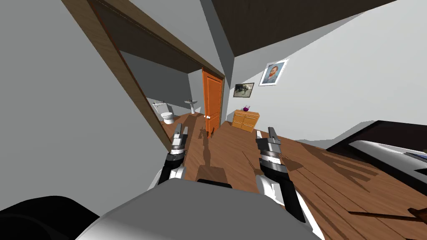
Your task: Push the door open
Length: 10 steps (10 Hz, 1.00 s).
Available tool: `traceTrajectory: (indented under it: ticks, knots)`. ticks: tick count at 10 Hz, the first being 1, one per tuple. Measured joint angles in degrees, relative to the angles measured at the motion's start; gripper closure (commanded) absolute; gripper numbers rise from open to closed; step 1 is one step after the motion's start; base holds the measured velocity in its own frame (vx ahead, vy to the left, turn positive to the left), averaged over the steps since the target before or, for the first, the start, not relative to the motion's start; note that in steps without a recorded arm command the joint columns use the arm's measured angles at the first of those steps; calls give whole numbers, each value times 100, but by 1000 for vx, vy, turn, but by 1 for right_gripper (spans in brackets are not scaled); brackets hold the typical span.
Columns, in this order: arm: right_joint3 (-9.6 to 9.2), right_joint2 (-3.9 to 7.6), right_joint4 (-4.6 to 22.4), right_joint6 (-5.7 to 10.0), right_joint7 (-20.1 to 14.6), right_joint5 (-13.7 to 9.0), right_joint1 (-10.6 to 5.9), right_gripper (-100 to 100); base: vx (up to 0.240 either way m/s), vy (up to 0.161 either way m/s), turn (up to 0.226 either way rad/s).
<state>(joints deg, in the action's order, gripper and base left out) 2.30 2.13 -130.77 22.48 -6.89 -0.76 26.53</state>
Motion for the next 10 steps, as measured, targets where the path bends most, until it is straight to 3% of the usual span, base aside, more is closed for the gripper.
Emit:
traceTrajectory:
  ticks: [5, 10]
  knots:
    - [-313, 88, 381, 218, -210, -345, -106, -100, 200, -26, 148]
    - [-682, 217, 917, 510, -546, -857, -291, -100, 185, -43, 192]
